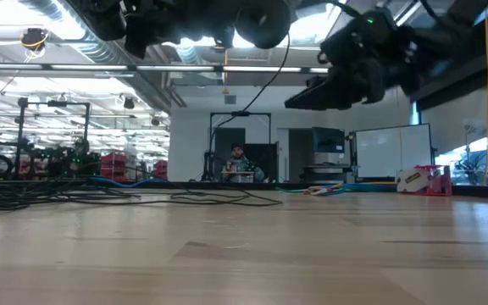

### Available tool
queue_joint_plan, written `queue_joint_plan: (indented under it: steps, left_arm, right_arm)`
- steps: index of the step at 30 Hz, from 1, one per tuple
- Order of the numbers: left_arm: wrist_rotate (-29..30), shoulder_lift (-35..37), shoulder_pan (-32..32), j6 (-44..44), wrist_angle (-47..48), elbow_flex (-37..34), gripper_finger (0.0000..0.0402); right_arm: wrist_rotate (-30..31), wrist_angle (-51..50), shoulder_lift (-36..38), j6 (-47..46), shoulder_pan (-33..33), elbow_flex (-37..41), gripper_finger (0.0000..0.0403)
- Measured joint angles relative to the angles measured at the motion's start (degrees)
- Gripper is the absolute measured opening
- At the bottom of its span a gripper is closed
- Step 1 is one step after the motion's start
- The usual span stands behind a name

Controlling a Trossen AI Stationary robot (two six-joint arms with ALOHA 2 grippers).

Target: Coiling cords

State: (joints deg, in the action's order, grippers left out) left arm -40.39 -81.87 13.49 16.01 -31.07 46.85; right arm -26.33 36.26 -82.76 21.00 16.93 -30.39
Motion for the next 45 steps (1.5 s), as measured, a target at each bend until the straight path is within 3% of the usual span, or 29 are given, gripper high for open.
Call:
queue_joint_plan:
  steps: [4,9,14,28,33,40,45]
  left_arm:
    - [-0.02,0.0,-0.76,0.75,-2.5,0.07,0.0001]
    - [-0.06,0.0,-1.55,1.06,-3.12,0.07,0.0001]
    - [-0.02,0.0,-1.5,1.15,-3.1,0.07,0.0001]
    - [-0.02,0.0,-1.5,1.16,-3.07,0.07,0.0001]
    - [-0.02,0.0,-1.5,1.29,-3.0,0.07,0.0001]
    - [-1.18,0.0,-2.66,1.54,-1.23,0.07,0.0001]
    - [-1.5,0.0,-4.33,5.56,-1.37,0.07,0.0001]
  right_arm:
    - [1.41,12.82,-5.74,0.16,-2.83,0.95,0.0163]
    - [2.74,14.37,-11.51,1.52,-4.21,-3.48,0.0163]
    - [-1.64,13.72,-13.79,1.53,-4.22,-6.38,0.0149]
    - [-4.26,10.83,-13.94,1.91,-4.17,-7.21,0.0008]
    - [-3.11,12.79,-13.94,1.98,-4.17,-7.21,0.0014]
    - [7.88,13.48,-11.73,9.48,-2.86,-7.21,0.0008]
    - [4.96,12.91,-11.63,11.9,-2.26,-9.65,0.0003]
